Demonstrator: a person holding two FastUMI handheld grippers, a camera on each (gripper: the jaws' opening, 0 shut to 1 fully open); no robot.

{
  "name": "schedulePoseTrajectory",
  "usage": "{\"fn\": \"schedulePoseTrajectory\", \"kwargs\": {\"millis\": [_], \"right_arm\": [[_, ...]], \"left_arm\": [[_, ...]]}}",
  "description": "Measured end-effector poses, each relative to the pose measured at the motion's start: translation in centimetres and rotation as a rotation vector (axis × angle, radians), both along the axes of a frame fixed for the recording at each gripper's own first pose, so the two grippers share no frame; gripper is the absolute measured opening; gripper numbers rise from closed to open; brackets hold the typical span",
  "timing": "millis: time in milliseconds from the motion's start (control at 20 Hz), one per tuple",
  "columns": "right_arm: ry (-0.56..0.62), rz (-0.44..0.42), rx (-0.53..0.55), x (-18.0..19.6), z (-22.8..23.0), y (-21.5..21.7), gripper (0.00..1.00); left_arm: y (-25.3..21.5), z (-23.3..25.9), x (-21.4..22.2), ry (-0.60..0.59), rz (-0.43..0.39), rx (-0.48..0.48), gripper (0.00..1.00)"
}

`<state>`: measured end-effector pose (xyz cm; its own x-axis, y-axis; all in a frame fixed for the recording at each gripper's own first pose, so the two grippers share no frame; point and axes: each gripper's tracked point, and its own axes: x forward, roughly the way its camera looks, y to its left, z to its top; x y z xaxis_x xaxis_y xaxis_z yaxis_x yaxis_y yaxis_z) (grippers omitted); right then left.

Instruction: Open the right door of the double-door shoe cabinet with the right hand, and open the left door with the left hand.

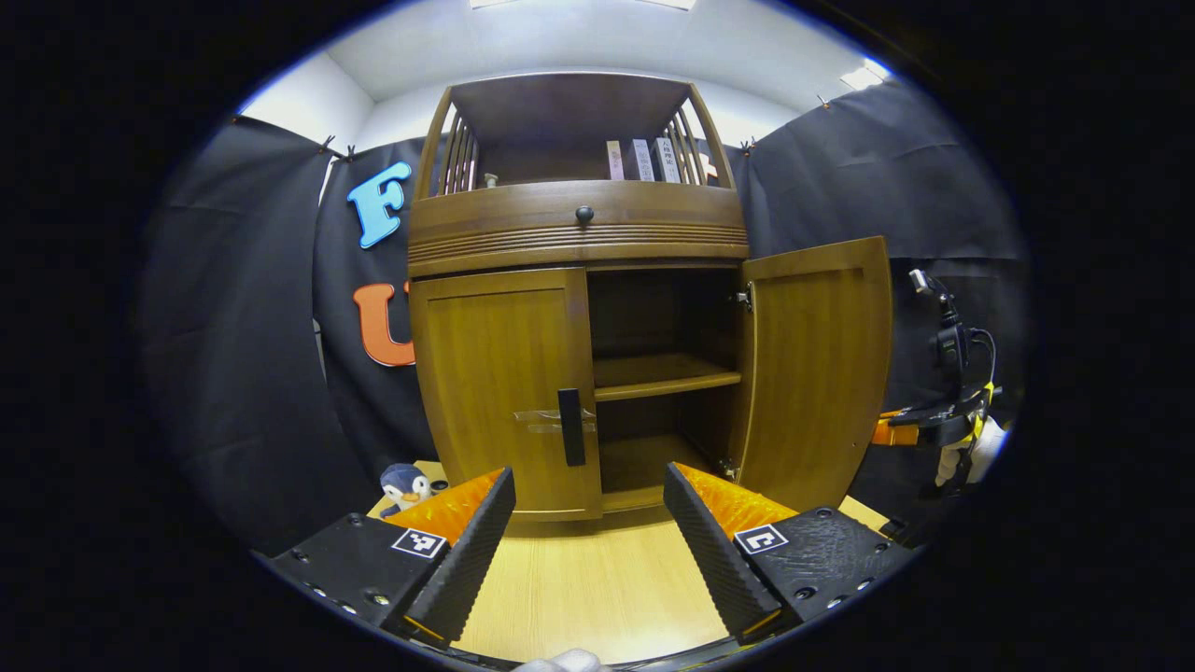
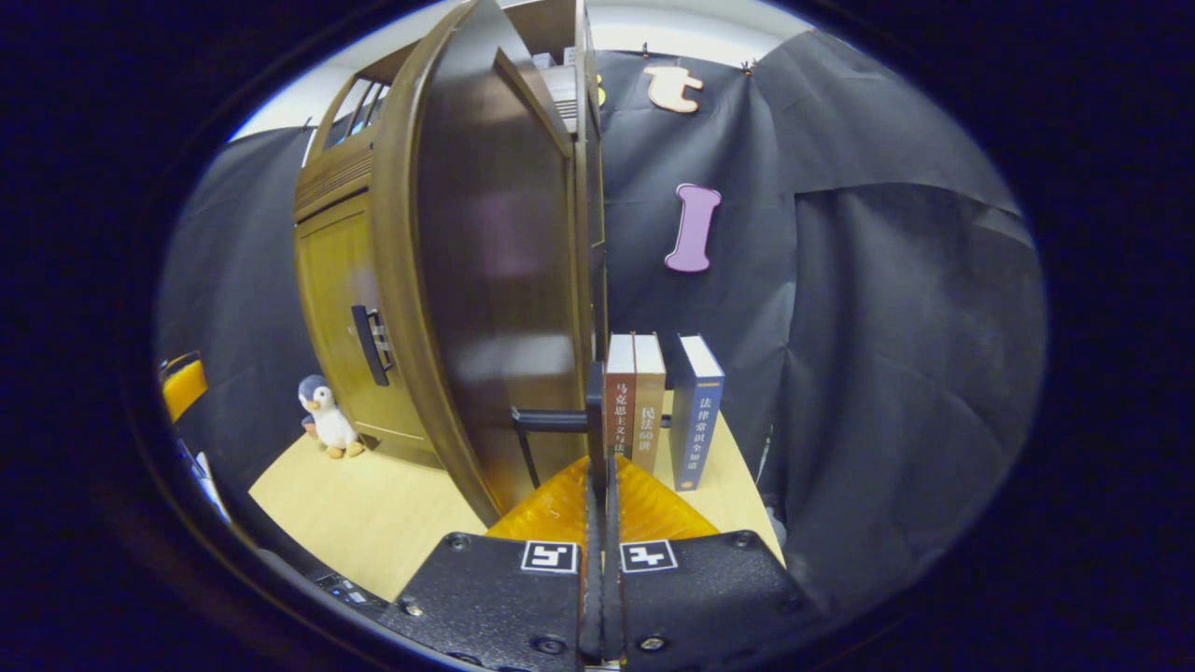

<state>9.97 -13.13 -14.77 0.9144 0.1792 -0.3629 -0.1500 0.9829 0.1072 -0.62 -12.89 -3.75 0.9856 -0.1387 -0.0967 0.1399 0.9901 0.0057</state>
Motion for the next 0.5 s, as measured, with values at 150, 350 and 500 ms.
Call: {"fn": "schedulePoseTrajectory", "kwargs": {"millis": [150,350,500], "right_arm": [[0.009,0.059,0.011,0.7,-0.1,-1.5,0.04],[0.028,0.16,0.024,1.1,-0.2,-2.7,0.04],[0.02,0.216,-0.004,1.1,-0.1,-2.7,0.04]], "left_arm": [[-1.7,0.2,0.3,0.0,0.017,-0.005,0.96],[-2.9,0.6,0.6,-0.002,0.052,0.0,0.96],[-2.9,0.8,0.7,-0.007,0.086,-0.011,0.96]]}}
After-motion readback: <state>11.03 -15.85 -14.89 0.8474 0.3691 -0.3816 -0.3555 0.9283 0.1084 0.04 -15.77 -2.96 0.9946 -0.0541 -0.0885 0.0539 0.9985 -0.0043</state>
